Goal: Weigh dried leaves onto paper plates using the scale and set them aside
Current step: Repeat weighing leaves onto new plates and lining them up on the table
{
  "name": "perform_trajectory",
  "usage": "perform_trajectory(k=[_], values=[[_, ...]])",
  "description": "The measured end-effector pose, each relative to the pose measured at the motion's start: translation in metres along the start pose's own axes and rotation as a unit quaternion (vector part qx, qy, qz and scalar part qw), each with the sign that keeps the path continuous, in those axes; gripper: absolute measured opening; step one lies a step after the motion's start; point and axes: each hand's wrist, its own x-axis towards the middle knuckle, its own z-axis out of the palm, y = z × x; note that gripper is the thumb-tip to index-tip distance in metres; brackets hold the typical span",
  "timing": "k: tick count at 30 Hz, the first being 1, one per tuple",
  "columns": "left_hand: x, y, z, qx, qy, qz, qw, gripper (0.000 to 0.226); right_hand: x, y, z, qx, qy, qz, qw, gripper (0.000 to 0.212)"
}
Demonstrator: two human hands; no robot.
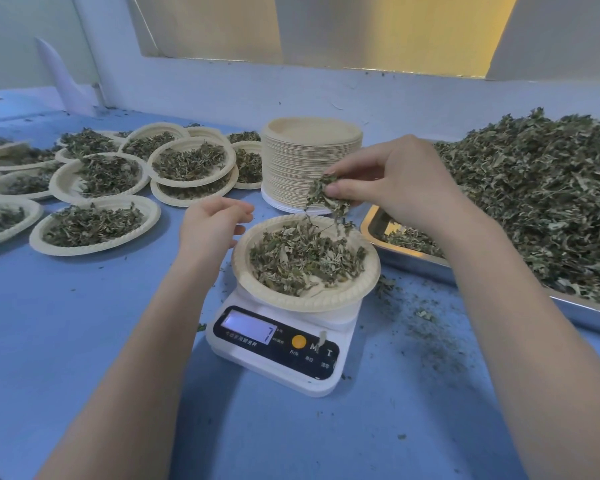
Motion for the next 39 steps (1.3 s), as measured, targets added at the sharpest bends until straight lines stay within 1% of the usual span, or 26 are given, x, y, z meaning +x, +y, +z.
perform_trajectory(k=[7, 9, 10, 12, 14, 15, 16, 17, 18, 19, 21, 22, 23, 25, 26, 28, 30, 33, 37, 39], values=[[0.0, 0.0, -0.001, 0.003, -0.001, 0.002, 1.0, 0.019, 0.0, -0.001, 0.004, 0.006, -0.021, -0.001, 1.0, 0.018], [0.0, 0.0, -0.001, 0.002, -0.001, 0.0, 1.0, 0.019, 0.0, 0.001, 0.003, 0.015, -0.014, 0.004, 1.0, 0.017], [0.0, 0.0, -0.001, 0.001, -0.001, -0.001, 1.0, 0.019, 0.001, 0.003, 0.002, 0.012, 0.001, 0.009, 1.0, 0.017], [0.0, -0.001, -0.001, 0.002, 0.0, -0.002, 1.0, 0.019, 0.004, 0.012, -0.005, -0.036, 0.061, 0.026, 0.997, 0.015], [0.0, -0.001, -0.001, 0.005, -0.001, 0.0, 1.0, 0.019, 0.005, 0.024, -0.015, -0.149, 0.125, 0.054, 0.979, 0.016], [0.0, -0.001, -0.001, 0.007, -0.003, 0.001, 1.0, 0.019, 0.005, 0.031, -0.019, -0.217, 0.127, 0.08, 0.965, 0.019], [0.0, -0.001, 0.0, 0.009, -0.004, 0.002, 1.0, 0.019, 0.003, 0.037, -0.023, -0.286, 0.095, 0.116, 0.946, 0.025], [0.0, -0.001, 0.0, 0.012, -0.005, 0.002, 1.0, 0.018, 0.001, 0.041, -0.025, -0.342, 0.037, 0.147, 0.927, 0.034], [0.0, -0.001, 0.001, 0.017, -0.007, 0.001, 1.0, 0.017, 0.0, 0.042, -0.026, -0.364, -0.024, 0.159, 0.917, 0.042], [0.0, -0.002, 0.001, 0.023, -0.011, -0.001, 1.0, 0.016, -0.001, 0.041, -0.026, -0.338, -0.075, 0.159, 0.925, 0.048], [0.001, -0.002, 0.001, 0.038, -0.02, -0.008, 0.999, 0.016, -0.004, 0.034, -0.028, -0.213, -0.166, 0.15, 0.951, 0.056], [0.0, -0.002, 0.001, 0.045, -0.024, -0.011, 0.999, 0.017, -0.005, 0.031, -0.028, -0.178, -0.215, 0.142, 0.95, 0.063], [-0.001, -0.001, 0.001, 0.05, -0.027, -0.013, 0.998, 0.018, -0.006, 0.029, -0.029, -0.166, -0.263, 0.14, 0.94, 0.073], [-0.003, 0.001, 0.002, 0.057, -0.037, -0.015, 0.998, 0.018, -0.006, 0.027, -0.03, -0.152, -0.333, 0.145, 0.919, 0.1], [-0.004, 0.002, 0.002, 0.058, -0.047, -0.017, 0.997, 0.018, -0.007, 0.027, -0.029, -0.144, -0.355, 0.149, 0.911, 0.114], [-0.006, 0.004, 0.0, 0.057, -0.081, -0.025, 0.995, 0.016, -0.009, 0.027, -0.023, -0.133, -0.383, 0.152, 0.901, 0.135], [-0.009, 0.005, -0.003, 0.063, -0.114, -0.043, 0.991, 0.014, -0.01, 0.028, -0.013, -0.12, -0.4, 0.151, 0.896, 0.143], [-0.015, 0.003, -0.006, 0.084, -0.12, -0.077, 0.986, 0.024, -0.011, 0.027, -0.001, -0.1, -0.397, 0.136, 0.902, 0.145], [-0.025, 0.01, -0.015, 0.07, -0.091, -0.061, 0.991, 0.01, -0.008, 0.016, 0.007, -0.08, -0.338, 0.083, 0.934, 0.142], [-0.023, 0.018, -0.025, 0.058, -0.069, -0.052, 0.995, 0.012, -0.004, 0.006, 0.01, -0.065, -0.329, 0.062, 0.94, 0.142]])
